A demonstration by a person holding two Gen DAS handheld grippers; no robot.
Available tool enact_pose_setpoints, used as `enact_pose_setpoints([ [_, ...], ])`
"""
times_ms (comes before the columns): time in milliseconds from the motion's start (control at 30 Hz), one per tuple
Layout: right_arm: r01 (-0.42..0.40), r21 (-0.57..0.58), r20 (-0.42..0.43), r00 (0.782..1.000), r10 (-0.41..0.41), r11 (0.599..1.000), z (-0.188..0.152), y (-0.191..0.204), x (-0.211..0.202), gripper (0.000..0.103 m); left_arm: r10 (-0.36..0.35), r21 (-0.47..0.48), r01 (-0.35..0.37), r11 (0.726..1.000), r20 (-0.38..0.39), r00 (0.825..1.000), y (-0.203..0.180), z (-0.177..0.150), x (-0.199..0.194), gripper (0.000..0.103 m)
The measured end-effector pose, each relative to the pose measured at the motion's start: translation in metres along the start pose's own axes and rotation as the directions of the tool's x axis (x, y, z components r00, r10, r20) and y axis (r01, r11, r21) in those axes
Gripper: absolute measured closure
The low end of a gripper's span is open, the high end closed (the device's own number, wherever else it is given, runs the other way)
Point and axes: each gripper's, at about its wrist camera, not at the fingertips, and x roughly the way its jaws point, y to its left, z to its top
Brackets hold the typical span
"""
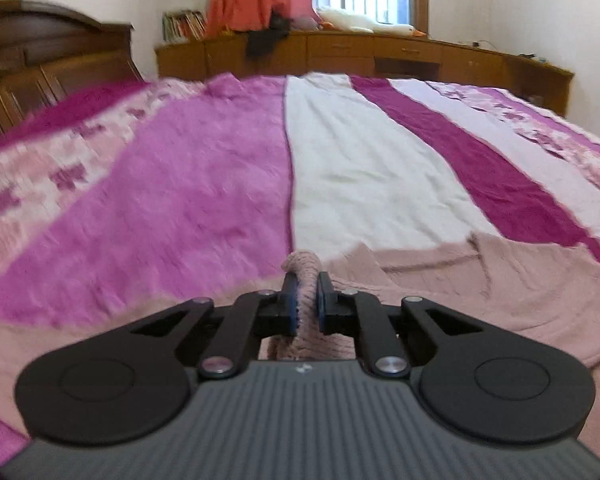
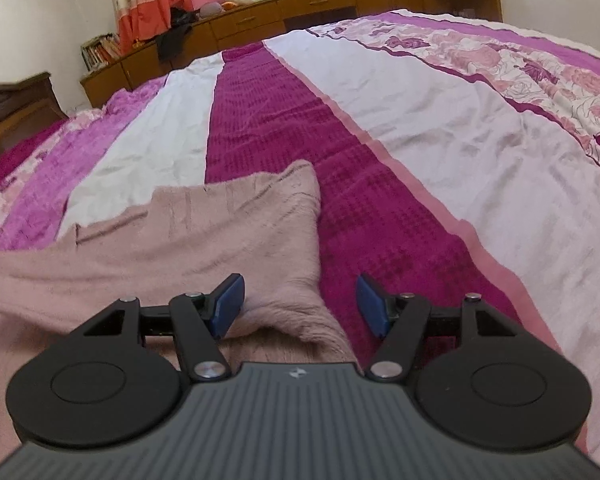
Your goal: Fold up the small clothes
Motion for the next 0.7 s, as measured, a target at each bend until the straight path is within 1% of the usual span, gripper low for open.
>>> enact_pose_setpoints([
  [33, 0.005, -0.016, 0.001, 1.000, -0.005, 1.000, -0.002, 0.001, 0.000, 0.034, 0.015, 0.002, -0.015, 1.000, -0.014, 1.000, 0.000, -0.001, 0.006, 0.091],
  [67, 0.011, -0.039, 0.005, 1.000, -0.011, 0.999, -0.003, 0.003, 0.000, 0.034, 0.014, 0.006, -0.014, 1.000, -0.046, 0.999, 0.000, -0.004, 0.013, 0.091],
  [133, 0.021, -0.081, 0.004, 1.000, -0.021, 0.997, -0.004, 0.007, 0.001, 0.034, -0.005, 0.021, 0.008, 1.000, -0.130, 0.992, -0.002, -0.016, 0.030, 0.091],
  [167, 0.024, -0.094, 0.001, 1.000, -0.024, 0.995, -0.004, 0.007, 0.002, 0.034, 0.013, 0.042, -0.006, 0.999, -0.164, 0.986, -0.004, -0.024, 0.036, 0.090],
  [200, 0.026, -0.104, -0.002, 1.000, -0.026, 0.994, -0.003, 0.008, 0.003, 0.034, 0.041, 0.073, -0.028, 0.997, -0.188, 0.981, -0.006, -0.032, 0.042, 0.089],
  [233, 0.027, -0.113, -0.005, 1.000, -0.028, 0.993, -0.003, 0.008, 0.004, 0.034, 0.055, 0.095, -0.036, 0.995, -0.203, 0.978, -0.006, -0.039, 0.047, 0.089],
  [300, 0.033, -0.126, -0.005, 0.999, -0.034, 0.992, -0.004, 0.007, 0.004, 0.034, 0.061, 0.104, -0.040, 0.994, -0.205, 0.977, -0.007, -0.047, 0.050, 0.088],
  [433, 0.047, -0.121, 0.000, 0.999, -0.047, 0.991, -0.003, 0.005, 0.001, 0.034, 0.062, 0.084, -0.046, 0.995, -0.204, 0.977, -0.003, -0.043, 0.043, 0.084],
  [467, 0.051, -0.110, 0.004, 0.999, -0.051, 0.993, -0.002, 0.004, -0.002, 0.034, 0.063, 0.081, -0.048, 0.996, -0.200, 0.978, -0.002, -0.041, 0.039, 0.081],
  [533, 0.052, -0.068, 0.019, 0.999, -0.051, 0.996, -0.001, 0.000, -0.009, 0.034, 0.062, 0.074, -0.049, 0.996, -0.190, 0.980, 0.001, -0.038, 0.031, 0.081],
  [633, 0.028, -0.015, 0.046, 0.999, -0.027, 0.999, 0.001, -0.005, -0.021, 0.035, 0.054, 0.050, -0.046, 0.998, -0.173, 0.983, 0.005, -0.037, 0.020, 0.081],
  [700, -0.013, -0.019, 0.046, 0.999, 0.014, 1.000, 0.001, -0.005, -0.025, 0.036, 0.043, 0.033, -0.039, 0.999, -0.166, 0.985, 0.007, -0.038, 0.013, 0.080],
])
